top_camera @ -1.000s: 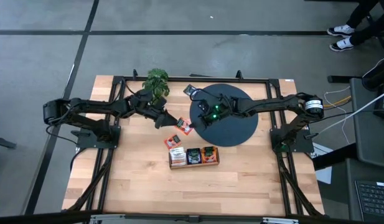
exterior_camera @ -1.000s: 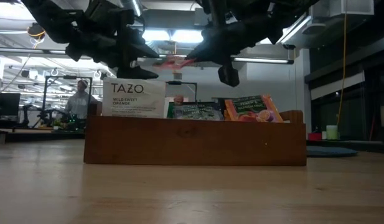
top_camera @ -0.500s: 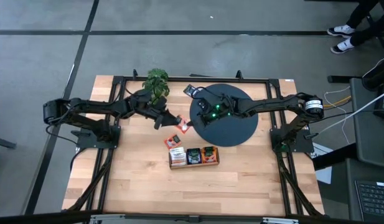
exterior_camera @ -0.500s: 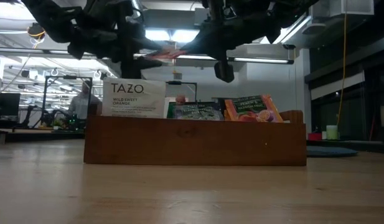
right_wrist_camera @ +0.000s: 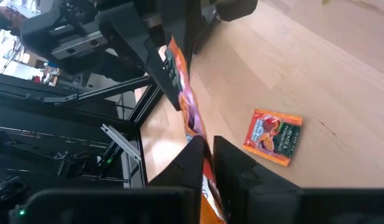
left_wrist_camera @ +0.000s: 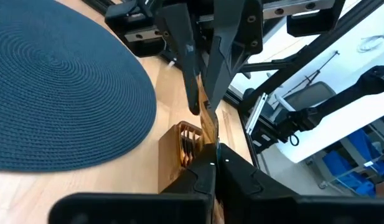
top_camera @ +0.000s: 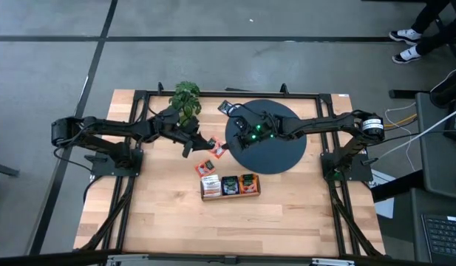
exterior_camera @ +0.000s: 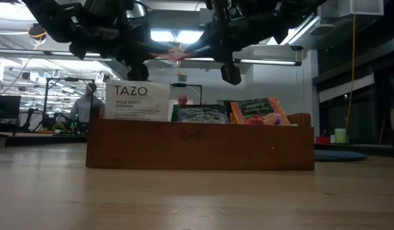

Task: Pick & Place Tea
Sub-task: Put the right orange tea bag into the right section of the wooden organizer

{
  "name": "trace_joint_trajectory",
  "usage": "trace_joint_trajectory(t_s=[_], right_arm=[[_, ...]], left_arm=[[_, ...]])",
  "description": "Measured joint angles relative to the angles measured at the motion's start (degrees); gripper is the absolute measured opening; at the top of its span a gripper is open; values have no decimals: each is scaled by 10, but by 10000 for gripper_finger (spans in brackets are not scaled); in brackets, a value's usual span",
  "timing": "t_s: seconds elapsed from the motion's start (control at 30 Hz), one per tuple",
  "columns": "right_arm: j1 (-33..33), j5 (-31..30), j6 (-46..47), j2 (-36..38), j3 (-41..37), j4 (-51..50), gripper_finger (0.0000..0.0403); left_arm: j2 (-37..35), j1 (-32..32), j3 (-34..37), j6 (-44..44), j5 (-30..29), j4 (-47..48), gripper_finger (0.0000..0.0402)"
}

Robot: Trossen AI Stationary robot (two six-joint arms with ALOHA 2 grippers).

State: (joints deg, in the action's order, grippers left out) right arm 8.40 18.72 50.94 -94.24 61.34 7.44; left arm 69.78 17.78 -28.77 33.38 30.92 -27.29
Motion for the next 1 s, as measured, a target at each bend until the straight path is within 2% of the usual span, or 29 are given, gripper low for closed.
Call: trace_joint_trajectory(t_s=[0.17, 0.27, 0.43, 0.6, 0.83, 1.0], right_arm=[[0, 7, -2, 10, 0, -27, 60], [0, 4, -5, 34, 1, -87, 66], [0, -49, -19, 89, 1, -223, 68], [0, -123, -32, 136, 1, -350, 68], [1, -188, -37, 170, 1, -463, 69], [1, -192, -62, 177, 1, -526, 69]], left_arm=[[0, -6, 0, 14, -4, 13, 3], [0, -22, -23, -5, -17, 78, 3], [6, -57, -102, -88, -38, 229, 3], [28, -77, -171, -111, -58, 300, 3], [108, -119, -263, -106, -70, 330, 3], [182, -153, -344, -102, -95, 388, 3]])
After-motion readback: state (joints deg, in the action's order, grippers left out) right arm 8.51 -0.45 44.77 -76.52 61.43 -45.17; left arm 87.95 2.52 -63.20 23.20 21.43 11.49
